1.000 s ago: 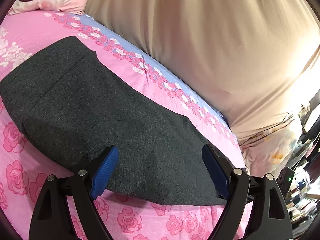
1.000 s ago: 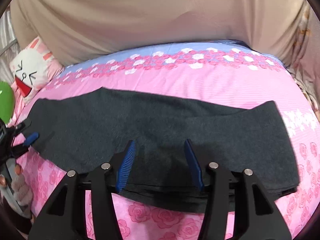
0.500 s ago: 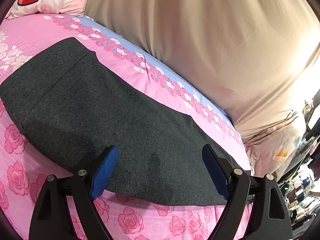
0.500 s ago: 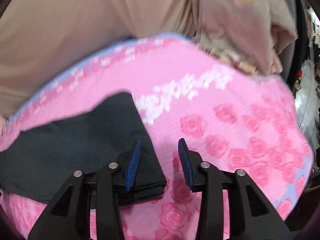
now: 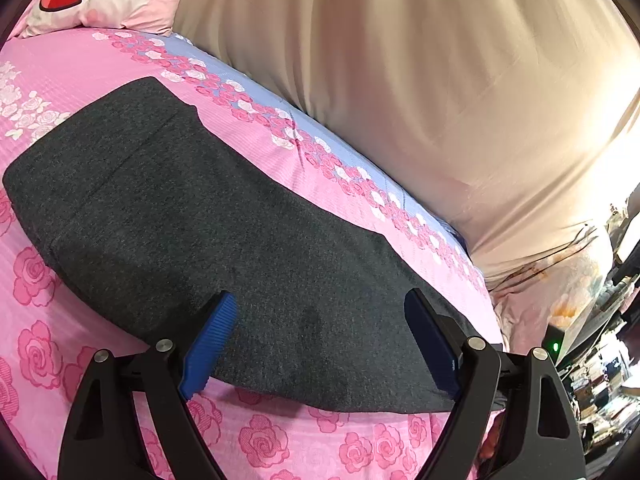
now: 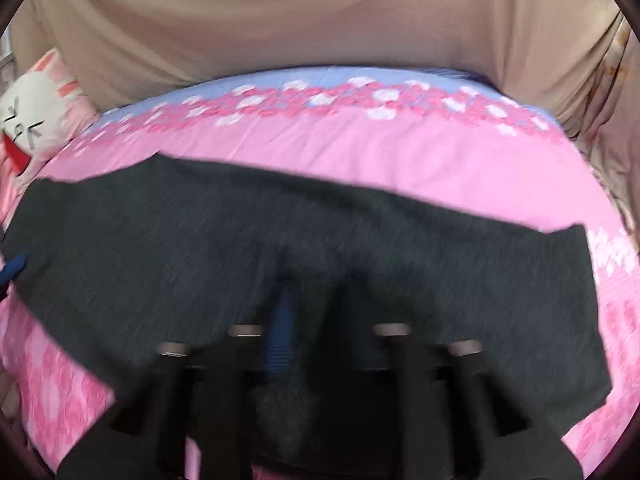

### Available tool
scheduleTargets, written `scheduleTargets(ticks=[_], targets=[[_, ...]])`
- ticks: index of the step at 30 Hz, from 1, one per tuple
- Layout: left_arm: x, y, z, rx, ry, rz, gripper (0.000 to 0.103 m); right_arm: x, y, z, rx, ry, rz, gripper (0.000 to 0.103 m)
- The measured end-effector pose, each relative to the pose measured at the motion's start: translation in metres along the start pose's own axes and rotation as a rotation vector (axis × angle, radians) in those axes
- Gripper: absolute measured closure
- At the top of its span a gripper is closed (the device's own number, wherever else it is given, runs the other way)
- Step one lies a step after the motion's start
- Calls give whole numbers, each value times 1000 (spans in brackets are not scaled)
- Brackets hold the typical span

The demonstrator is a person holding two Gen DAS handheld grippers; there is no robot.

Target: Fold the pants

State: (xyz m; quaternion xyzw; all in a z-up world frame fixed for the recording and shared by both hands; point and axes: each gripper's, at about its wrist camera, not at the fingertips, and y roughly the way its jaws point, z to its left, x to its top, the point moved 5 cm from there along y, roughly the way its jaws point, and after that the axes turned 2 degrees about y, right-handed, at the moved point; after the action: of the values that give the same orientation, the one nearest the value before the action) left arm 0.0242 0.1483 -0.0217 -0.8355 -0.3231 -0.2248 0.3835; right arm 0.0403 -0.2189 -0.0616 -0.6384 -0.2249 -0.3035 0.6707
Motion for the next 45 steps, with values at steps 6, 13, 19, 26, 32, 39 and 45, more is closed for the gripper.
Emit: scheduleTargets(ticks=[6, 13, 19, 26, 32, 39, 45], targets=[[0, -1, 0, -22, -6, 2, 18, 2, 8, 16, 74, -26, 32, 90], [1, -1, 0, -30, -12, 4, 18, -20, 6, 30, -7, -124, 28, 42], [1, -2, 2, -42, -22, 2, 18, -7, 8, 12, 60, -35, 42, 87], [1, -4, 2, -57, -33, -6, 18, 33, -27, 36, 270, 68, -32, 91], [9, -34, 25, -66, -121, -88, 18, 6, 27, 84, 226, -56, 42, 83], [32, -99, 110, 125, -337, -190, 18, 1, -47, 24, 245, 66, -125, 37], [32, -51, 107, 146, -373, -117, 18, -22, -49, -64, 73, 192, -159, 30]])
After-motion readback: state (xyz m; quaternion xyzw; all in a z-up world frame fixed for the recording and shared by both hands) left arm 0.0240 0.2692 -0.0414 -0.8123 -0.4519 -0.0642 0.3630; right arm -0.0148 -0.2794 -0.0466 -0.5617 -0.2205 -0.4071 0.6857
